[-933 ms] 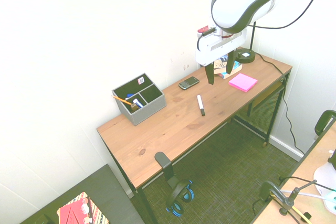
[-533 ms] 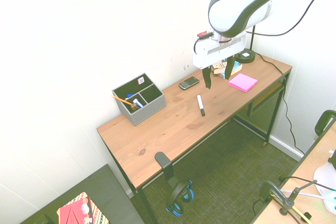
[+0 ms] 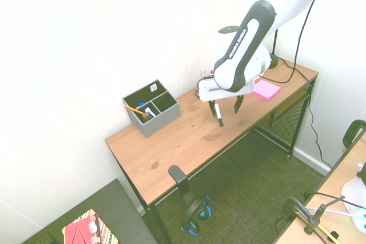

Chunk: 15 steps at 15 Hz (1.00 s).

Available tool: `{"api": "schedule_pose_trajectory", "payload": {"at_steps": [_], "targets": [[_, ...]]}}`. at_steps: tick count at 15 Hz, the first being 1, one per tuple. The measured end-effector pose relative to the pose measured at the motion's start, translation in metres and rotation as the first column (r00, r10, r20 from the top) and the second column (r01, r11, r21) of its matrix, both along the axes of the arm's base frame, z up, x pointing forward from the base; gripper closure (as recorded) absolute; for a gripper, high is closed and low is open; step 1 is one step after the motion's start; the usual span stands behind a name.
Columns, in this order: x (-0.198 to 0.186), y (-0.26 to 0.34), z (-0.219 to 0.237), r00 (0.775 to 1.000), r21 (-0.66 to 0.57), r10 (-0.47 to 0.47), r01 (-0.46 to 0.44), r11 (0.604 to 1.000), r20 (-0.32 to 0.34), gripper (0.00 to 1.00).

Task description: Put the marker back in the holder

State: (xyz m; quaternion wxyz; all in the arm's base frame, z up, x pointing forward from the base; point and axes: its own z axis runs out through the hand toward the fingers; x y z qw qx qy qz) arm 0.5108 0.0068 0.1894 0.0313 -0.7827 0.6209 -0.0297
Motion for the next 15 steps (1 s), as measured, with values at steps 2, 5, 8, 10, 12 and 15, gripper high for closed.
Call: {"api": "schedule_pose_trajectory", "payload": {"at_steps": [2, 5, 8, 10, 12, 15], "targets": [[0.008, -0.001, -0.012, 1.0, 0.008, -0.023, 0.023, 1.0, -0.002, 1.0], [0.014, -0.003, -0.018, 0.999, 0.022, -0.035, 0.035, 0.999, -0.004, 1.0], [0.015, -0.002, -0.019, 1.0, 0.031, -0.031, 0.031, 0.999, -0.003, 1.0], [0.019, 0.0, -0.019, 1.0, 0.033, -0.024, 0.024, 0.999, 0.0, 1.0], [0.02, 0.002, -0.023, 1.0, 0.034, -0.015, 0.015, 0.999, -0.006, 1.0], [0.021, 0.003, -0.024, 1.0, 0.038, -0.005, 0.005, 0.999, -0.004, 1.0]]}}
